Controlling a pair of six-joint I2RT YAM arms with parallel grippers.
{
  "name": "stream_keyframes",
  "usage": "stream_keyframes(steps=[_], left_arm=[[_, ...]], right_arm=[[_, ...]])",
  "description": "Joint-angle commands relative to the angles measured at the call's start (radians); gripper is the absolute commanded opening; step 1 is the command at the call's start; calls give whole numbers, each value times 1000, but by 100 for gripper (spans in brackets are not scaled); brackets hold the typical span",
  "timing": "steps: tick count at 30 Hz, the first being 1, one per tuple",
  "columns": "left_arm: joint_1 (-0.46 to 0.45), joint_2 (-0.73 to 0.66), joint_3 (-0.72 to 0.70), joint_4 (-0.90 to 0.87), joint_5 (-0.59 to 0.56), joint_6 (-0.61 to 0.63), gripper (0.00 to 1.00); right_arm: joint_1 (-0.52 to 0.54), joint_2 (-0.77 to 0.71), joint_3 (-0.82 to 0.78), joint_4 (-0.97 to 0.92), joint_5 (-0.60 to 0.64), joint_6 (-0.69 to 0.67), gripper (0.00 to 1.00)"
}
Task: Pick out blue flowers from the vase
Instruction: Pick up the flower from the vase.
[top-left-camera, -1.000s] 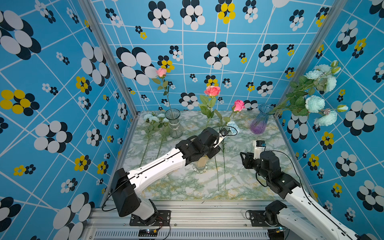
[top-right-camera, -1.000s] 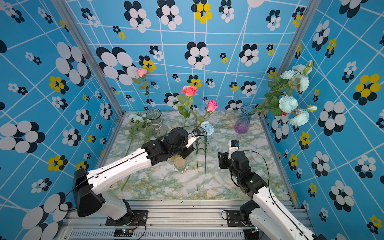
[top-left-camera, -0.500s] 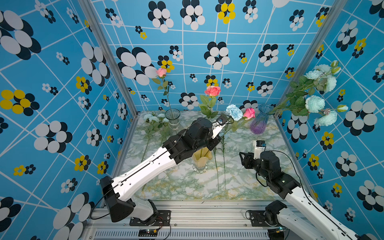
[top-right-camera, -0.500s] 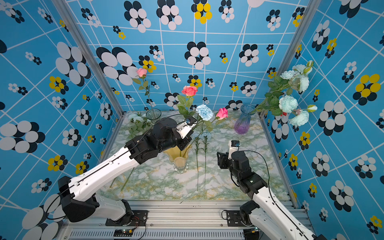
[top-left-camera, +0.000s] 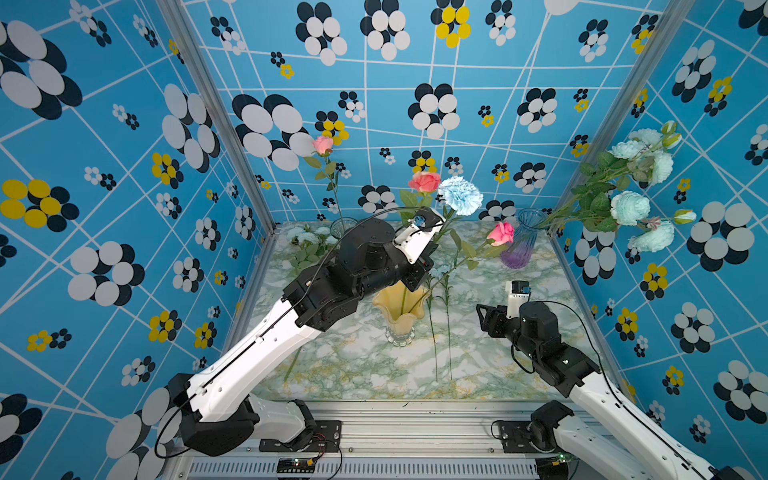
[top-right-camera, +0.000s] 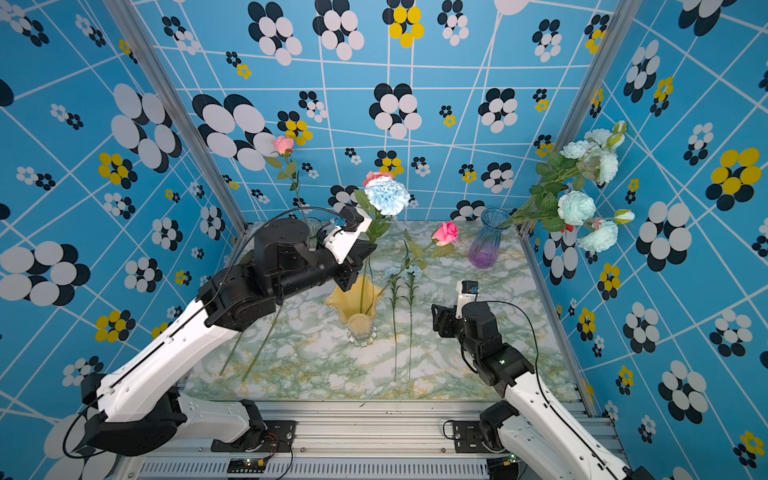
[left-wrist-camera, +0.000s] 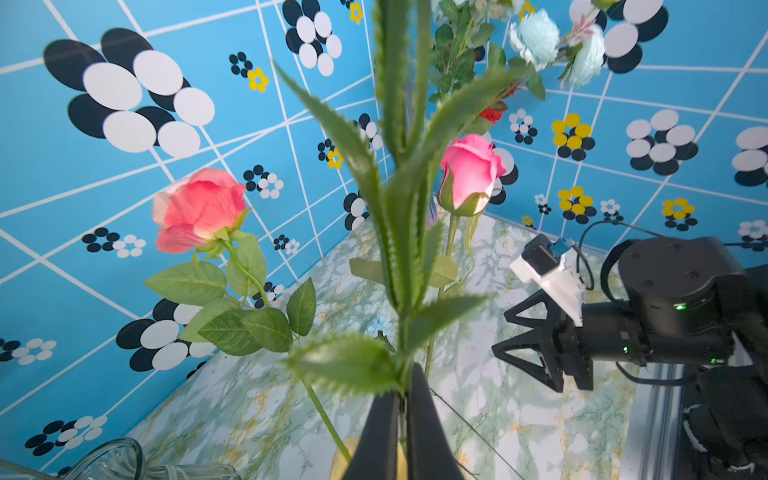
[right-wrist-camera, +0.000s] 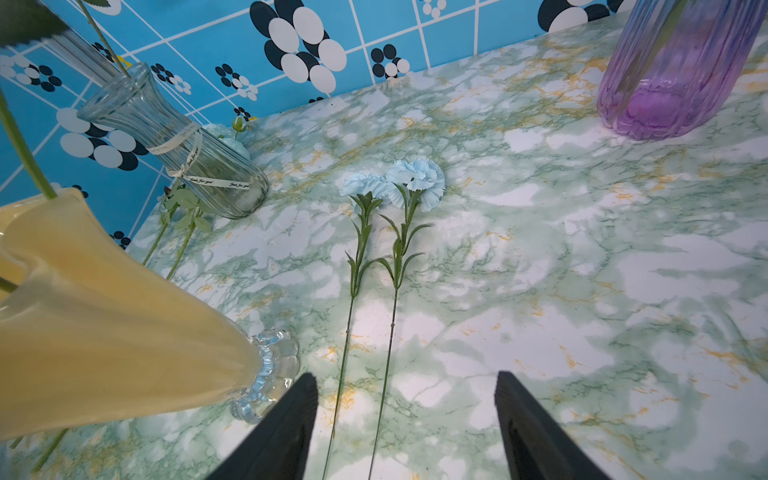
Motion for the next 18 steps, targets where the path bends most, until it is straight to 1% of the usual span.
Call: stream_keyframes(steps=[1, 4, 6, 12, 18], left_arm=[[9, -46, 80, -24, 50, -48, 0], [12, -52, 124, -41, 126, -70, 0], [13, -57, 127, -37, 177, -85, 0], [10, -60, 74, 20, 293, -136, 0], [13, -31, -11, 141, 405, -207, 0]], right_arm=[[-9, 4, 25, -18, 14, -12, 76], [-12, -5, 27, -27, 13, -11, 78], [-17, -13, 25, -32, 11, -11, 79], [-34, -15, 39, -49, -9, -12, 80], [-47, -28, 44, -58, -35, -15, 84]])
